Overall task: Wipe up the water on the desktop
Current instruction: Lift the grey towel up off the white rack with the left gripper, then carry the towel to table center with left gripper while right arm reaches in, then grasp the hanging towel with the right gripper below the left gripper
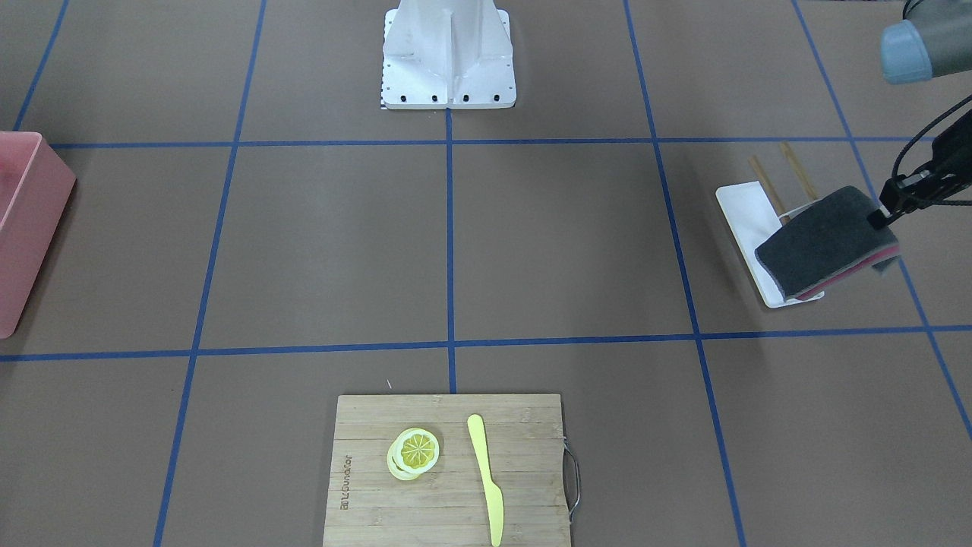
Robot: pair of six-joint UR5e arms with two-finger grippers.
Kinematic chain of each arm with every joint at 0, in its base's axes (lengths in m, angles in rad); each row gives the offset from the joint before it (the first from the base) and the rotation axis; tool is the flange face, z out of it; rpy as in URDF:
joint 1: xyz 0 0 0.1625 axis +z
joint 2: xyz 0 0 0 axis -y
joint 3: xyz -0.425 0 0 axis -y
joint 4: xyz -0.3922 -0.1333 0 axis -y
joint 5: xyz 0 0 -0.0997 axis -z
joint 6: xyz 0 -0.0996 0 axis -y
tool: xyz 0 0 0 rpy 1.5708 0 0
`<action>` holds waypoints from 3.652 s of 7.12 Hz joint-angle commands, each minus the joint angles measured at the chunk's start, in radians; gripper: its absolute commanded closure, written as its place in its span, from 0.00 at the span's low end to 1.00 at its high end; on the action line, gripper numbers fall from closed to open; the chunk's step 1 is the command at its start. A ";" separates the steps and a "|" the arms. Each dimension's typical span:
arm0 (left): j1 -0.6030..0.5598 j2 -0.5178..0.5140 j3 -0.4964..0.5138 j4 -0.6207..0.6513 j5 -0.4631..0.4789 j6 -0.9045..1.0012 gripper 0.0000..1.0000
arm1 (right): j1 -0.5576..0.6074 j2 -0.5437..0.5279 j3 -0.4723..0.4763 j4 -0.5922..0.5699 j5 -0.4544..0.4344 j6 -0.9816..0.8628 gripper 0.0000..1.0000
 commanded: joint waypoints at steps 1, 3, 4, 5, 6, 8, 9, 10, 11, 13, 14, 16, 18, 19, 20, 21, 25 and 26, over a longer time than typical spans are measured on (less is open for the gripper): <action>-0.029 -0.159 -0.047 0.171 -0.051 -0.159 1.00 | -0.001 -0.027 0.008 0.107 0.049 0.000 0.00; 0.035 -0.300 -0.044 0.175 -0.056 -0.475 1.00 | -0.059 -0.025 0.027 0.181 0.045 0.006 0.00; 0.112 -0.366 -0.037 0.176 -0.047 -0.569 1.00 | -0.079 -0.015 0.031 0.224 0.039 -0.011 0.00; 0.213 -0.431 -0.029 0.178 -0.033 -0.670 1.00 | -0.125 0.009 0.038 0.303 0.049 -0.002 0.00; 0.273 -0.489 -0.018 0.176 0.035 -0.756 1.00 | -0.191 0.058 0.056 0.322 0.051 0.000 0.00; 0.345 -0.581 0.032 0.173 0.089 -0.869 1.00 | -0.316 0.124 0.134 0.330 0.060 0.018 0.00; 0.379 -0.629 0.066 0.170 0.105 -0.924 1.00 | -0.363 0.200 0.145 0.331 0.059 0.015 0.00; 0.416 -0.681 0.075 0.169 0.128 -0.993 1.00 | -0.445 0.222 0.188 0.333 0.030 0.023 0.00; 0.465 -0.712 0.077 0.166 0.169 -1.045 1.00 | -0.545 0.294 0.196 0.331 -0.057 0.069 0.00; 0.490 -0.758 0.095 0.166 0.195 -1.127 1.00 | -0.785 0.380 0.211 0.471 -0.268 0.310 0.00; 0.500 -0.775 0.097 0.166 0.195 -1.160 1.00 | -0.899 0.387 0.211 0.586 -0.364 0.495 0.00; 0.519 -0.789 0.097 0.166 0.195 -1.187 1.00 | -1.005 0.388 0.202 0.708 -0.458 0.554 0.00; 0.586 -0.822 0.104 0.144 0.236 -1.220 1.00 | -1.029 0.385 0.205 0.774 -0.469 0.586 0.00; 0.591 -0.829 0.113 0.114 0.237 -1.248 1.00 | -1.046 0.385 0.203 0.804 -0.472 0.621 0.00; 0.591 -0.838 0.114 0.069 0.237 -1.268 1.00 | -1.059 0.384 0.206 0.811 -0.484 0.623 0.00; 0.591 -0.839 0.121 0.061 0.237 -1.280 1.00 | -1.076 0.384 0.209 0.812 -0.494 0.621 0.00; 0.602 -0.846 0.129 0.052 0.237 -1.291 1.00 | -1.092 0.385 0.220 0.813 -0.520 0.729 0.71; 0.602 -0.841 0.129 0.054 0.237 -1.291 1.00 | -1.095 0.385 0.223 0.813 -0.521 0.741 0.98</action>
